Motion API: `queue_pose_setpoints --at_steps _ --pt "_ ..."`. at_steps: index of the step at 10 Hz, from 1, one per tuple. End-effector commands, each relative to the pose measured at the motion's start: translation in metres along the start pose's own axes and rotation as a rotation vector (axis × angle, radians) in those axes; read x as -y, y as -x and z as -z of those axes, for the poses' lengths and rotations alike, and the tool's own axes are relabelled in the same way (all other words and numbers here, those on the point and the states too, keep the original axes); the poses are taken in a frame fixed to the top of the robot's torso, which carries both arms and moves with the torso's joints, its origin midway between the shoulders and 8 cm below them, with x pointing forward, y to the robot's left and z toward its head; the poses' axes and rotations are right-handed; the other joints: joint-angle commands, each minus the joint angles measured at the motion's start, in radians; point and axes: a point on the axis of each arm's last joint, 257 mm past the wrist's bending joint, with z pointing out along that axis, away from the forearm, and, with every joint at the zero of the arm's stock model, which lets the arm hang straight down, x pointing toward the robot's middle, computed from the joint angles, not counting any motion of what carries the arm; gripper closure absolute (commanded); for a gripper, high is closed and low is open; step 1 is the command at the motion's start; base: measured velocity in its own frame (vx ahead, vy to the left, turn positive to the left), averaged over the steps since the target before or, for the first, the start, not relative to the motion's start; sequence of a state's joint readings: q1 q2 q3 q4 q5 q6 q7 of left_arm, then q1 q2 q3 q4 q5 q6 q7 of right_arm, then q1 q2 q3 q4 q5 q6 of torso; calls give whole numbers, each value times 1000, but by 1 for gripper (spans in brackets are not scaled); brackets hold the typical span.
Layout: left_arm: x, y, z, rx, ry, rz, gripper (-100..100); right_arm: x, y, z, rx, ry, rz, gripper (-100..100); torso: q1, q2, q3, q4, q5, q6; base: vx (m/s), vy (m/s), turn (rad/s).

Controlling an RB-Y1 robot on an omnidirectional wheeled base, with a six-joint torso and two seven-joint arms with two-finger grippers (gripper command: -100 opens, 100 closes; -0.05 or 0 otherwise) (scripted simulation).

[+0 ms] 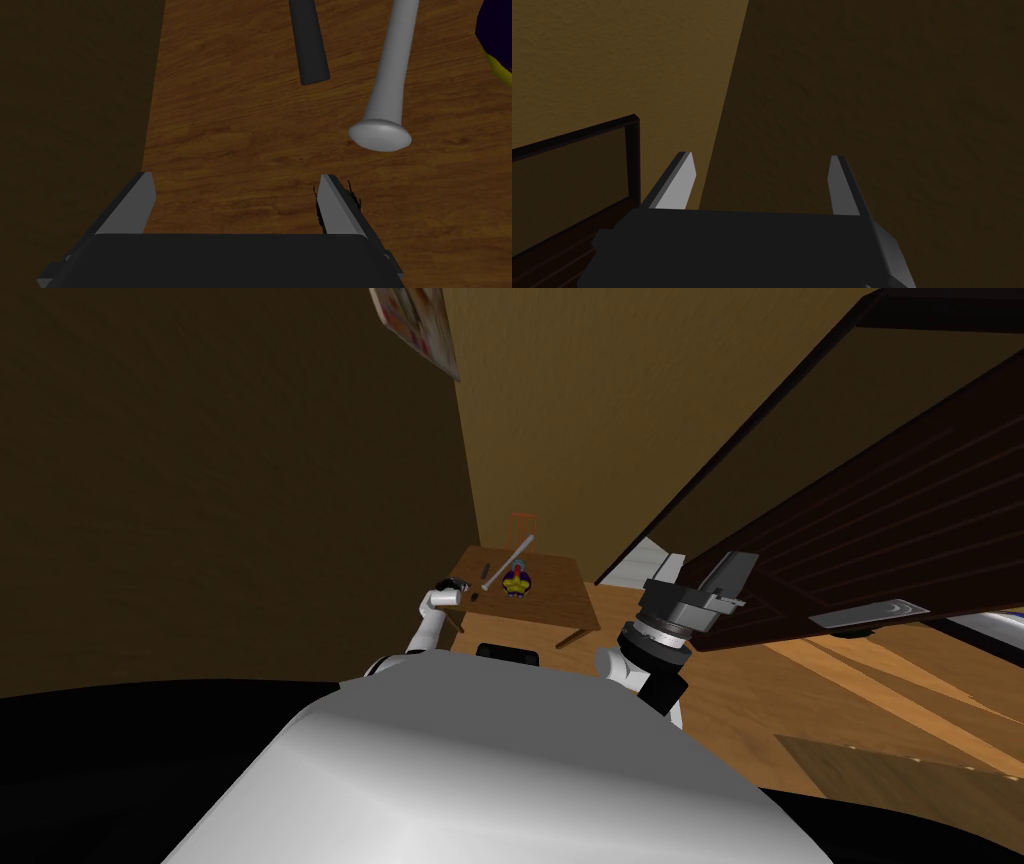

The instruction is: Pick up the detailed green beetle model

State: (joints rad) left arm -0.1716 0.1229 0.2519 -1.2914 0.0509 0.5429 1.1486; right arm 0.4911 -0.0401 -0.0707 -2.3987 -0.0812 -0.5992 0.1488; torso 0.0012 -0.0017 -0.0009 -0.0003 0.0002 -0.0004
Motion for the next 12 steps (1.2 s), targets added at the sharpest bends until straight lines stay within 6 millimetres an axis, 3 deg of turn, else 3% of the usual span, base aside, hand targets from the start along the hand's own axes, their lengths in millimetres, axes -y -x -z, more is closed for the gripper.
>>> queue_pose_setpoints --at_steps 1,6,7,9,10,12 --pt "-6 10 -3 39 20 27 -100 0 0 0 0 0 0 0 0 0 0 0 0 0 18 17 -7" --pt "-45 48 -10 206 106 151 -100 0 0 0 0 0 0 0 0 0 0 0 0 0 27 22 -5" --pt "-45 48 -10 206 106 151 -100 0 0 0 0 0 0 0 0 -1 0 0 0 0 31 18 -1" --pt "-72 67 -8 300 155 216 -100 0 0 0 0 0 0 0 0 -1 0 0 0 0 41 35 0" --pt "-74 71 -8 311 158 216 -100 0 0 0 0 0 0 0 1 -1 -1 0 0 0 44 34 -2" --pt "-105 89 -2 402 208 266 -100 0 0 0 0 0 0 0 1 -1 -1 0 0 0 46 53 7"
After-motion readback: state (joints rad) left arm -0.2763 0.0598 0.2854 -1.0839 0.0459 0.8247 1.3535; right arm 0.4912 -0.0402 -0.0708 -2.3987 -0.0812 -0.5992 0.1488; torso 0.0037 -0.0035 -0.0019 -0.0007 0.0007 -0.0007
